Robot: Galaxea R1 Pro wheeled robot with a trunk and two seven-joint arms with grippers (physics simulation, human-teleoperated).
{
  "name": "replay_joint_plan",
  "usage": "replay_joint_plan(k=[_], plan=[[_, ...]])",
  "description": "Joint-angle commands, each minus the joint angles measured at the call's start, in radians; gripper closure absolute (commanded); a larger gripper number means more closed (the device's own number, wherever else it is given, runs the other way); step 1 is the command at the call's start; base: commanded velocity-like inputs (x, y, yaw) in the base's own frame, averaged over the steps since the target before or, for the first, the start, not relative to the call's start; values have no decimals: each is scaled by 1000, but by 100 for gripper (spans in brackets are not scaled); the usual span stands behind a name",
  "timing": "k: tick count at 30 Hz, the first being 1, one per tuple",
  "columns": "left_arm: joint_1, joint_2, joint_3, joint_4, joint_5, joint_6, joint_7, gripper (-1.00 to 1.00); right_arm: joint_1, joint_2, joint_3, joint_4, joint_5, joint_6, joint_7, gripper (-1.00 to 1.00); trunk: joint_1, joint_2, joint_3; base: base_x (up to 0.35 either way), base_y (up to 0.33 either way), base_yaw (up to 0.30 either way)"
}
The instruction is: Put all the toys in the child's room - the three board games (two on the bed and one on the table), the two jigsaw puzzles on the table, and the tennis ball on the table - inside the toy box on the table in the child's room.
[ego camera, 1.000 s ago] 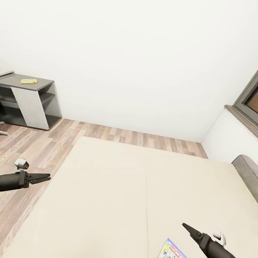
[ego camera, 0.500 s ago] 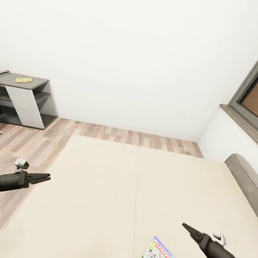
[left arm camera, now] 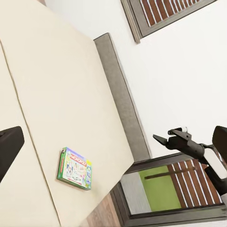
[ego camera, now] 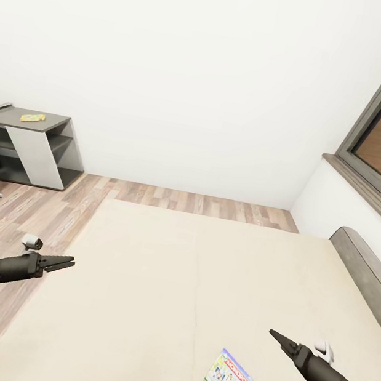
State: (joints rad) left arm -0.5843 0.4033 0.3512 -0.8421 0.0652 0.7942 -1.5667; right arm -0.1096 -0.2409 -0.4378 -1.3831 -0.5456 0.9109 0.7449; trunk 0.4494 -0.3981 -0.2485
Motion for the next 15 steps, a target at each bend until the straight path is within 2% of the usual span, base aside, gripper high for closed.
replay_joint_plan(k=[1, 15], plan=[[-1, 0, 0, 0, -1, 11, -4, -100, -1, 0, -1, 0, 1, 5, 4, -100, 1, -2, -2, 0, 0, 0], [-1, 0, 0, 0, -1, 11, -4, -100, -1, 0, -1, 11, 2, -1, -2, -100, 1, -2, -2, 0, 0, 0]])
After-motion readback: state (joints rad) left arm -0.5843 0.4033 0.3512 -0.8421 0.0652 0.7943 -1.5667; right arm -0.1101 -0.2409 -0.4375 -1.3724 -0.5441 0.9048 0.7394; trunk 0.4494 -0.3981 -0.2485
